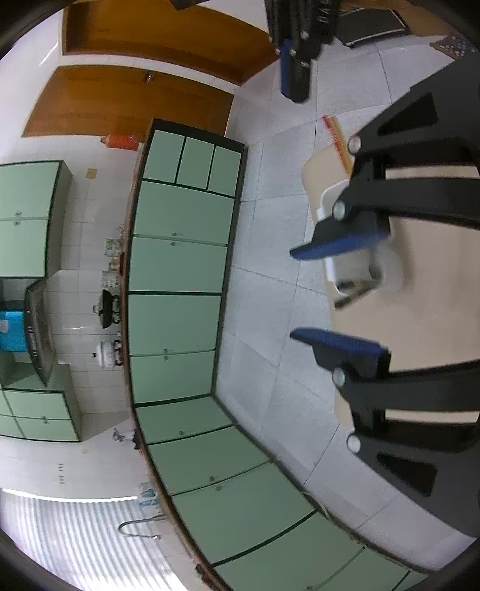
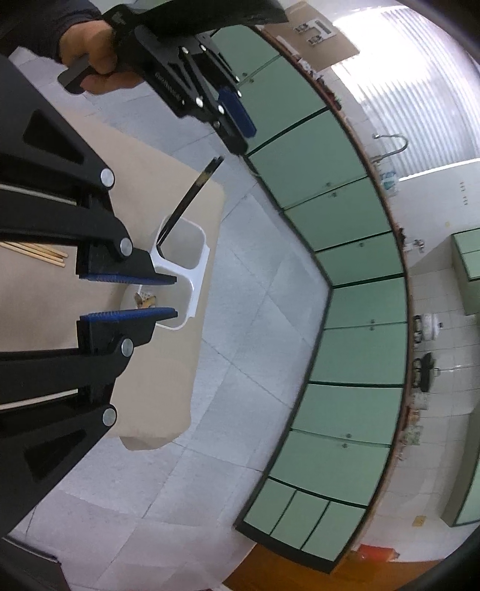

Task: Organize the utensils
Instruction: 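Open both tools to release the chopsticks into the holder, then withdraw both open tools back toward the remaining chopsticks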

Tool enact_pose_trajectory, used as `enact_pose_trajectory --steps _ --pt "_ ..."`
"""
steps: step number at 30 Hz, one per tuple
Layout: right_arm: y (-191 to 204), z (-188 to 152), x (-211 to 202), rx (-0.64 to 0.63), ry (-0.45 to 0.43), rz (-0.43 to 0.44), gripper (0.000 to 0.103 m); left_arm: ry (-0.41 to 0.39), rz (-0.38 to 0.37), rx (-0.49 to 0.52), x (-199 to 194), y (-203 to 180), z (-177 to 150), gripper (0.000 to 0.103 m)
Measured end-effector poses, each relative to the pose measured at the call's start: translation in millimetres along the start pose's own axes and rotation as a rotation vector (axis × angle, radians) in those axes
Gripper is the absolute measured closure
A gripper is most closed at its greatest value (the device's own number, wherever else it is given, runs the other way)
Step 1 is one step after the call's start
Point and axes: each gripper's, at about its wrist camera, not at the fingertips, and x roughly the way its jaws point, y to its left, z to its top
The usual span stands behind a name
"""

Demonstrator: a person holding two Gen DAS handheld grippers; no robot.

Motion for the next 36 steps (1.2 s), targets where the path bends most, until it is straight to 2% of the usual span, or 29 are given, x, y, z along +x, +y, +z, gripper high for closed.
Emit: enact_pose_trajectory --steps 2,5,7,8,11,13,16,19,25,30,35,36 --pt "5 -24 -22 -0.025 -0.058 -0.004 0.086 -0.024 -0.009 0.011 -27 4 -18 0.048" --pt "16 -77 -46 -0.073 -0.139 -0.027 0.083 -0.013 -0.004 0.015 -55 8 -55 0.045" --pt "24 -131 -52 -0.092 -0.172 -0.040 0.079 0.000 -0.008 -0.002 -71 11 -84 0.041" --pt "27 -152 -53 -0.094 -0.182 -0.046 0.079 0.002 -0.002 -0.017 -83 13 -109 0.038" --pt "40 -231 -46 -0.074 -0.171 -0.041 0.078 0.012 0.009 -0.040 -105 14 -158 0.035" --pt "51 -288 -36 -0.053 -0.156 -0.050 0.078 0.024 0.006 -0.096 -124 15 -203 0.034" --pt "67 -348 -21 -0.047 -0.106 -0.053 0.078 0.029 0.015 -0.107 -141 5 -250 0.034" --pt "85 -382 -13 -0.060 -0.072 -0.039 0.078 0.029 0.020 -0.101 -154 -7 -291 0.034" --pt "111 -399 5 -0.128 -0.047 -0.044 0.078 0.079 -0.005 -0.163 -161 -11 -330 0.034" --pt "111 -396 13 -0.123 -0.054 -0.039 0.078 0.095 -0.008 -0.137 -160 -21 -343 0.034" --pt "108 -394 19 -0.151 -0.062 -0.032 0.078 0.145 -0.026 -0.111 -141 -26 -355 0.034" --pt "105 -392 19 -0.145 -0.061 -0.032 0.086 0.151 -0.034 -0.107 -138 -29 -358 0.034"
